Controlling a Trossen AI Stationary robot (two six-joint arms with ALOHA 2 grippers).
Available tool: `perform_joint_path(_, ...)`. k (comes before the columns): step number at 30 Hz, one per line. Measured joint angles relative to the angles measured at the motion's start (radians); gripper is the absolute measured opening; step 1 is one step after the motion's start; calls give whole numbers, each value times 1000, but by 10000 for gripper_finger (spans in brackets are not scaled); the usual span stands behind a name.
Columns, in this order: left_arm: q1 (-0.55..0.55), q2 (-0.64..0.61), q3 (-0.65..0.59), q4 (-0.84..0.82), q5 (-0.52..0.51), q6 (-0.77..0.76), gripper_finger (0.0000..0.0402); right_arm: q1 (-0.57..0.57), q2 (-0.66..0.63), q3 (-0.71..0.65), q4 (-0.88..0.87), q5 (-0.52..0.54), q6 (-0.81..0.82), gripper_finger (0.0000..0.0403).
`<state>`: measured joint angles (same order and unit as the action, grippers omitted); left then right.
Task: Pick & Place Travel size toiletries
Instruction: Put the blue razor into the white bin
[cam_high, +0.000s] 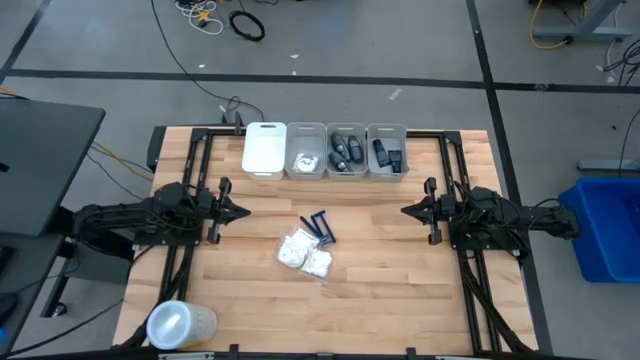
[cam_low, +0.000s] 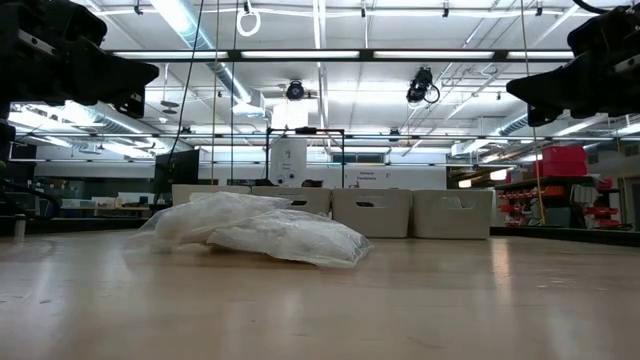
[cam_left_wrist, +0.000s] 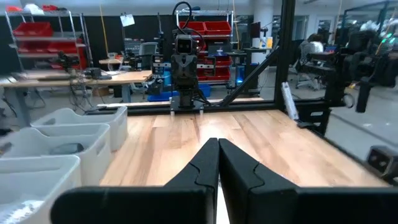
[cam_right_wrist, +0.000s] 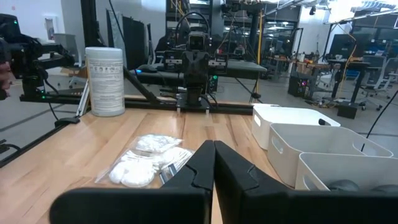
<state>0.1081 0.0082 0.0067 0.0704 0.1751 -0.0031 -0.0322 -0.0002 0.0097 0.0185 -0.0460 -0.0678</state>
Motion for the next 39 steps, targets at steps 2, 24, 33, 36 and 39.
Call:
perform_joint_path(2,0,0,0,7,5,-43,16,0,0,0,0,0,0,14)
perform_joint_path(24,0,88,106,163,-9,-269,16,0,0,0,0,0,0,14)
perform_joint_path(33,0,307,255,160,-49,-243,15,0,0,0,0,0,0,14)
perform_joint_path(36,0,395,318,159,-89,-253,15,0,0,0,0,0,0,13)
perform_joint_path(39,0,481,382,161,-109,-256,15,0,0,0,0,0,0,14)
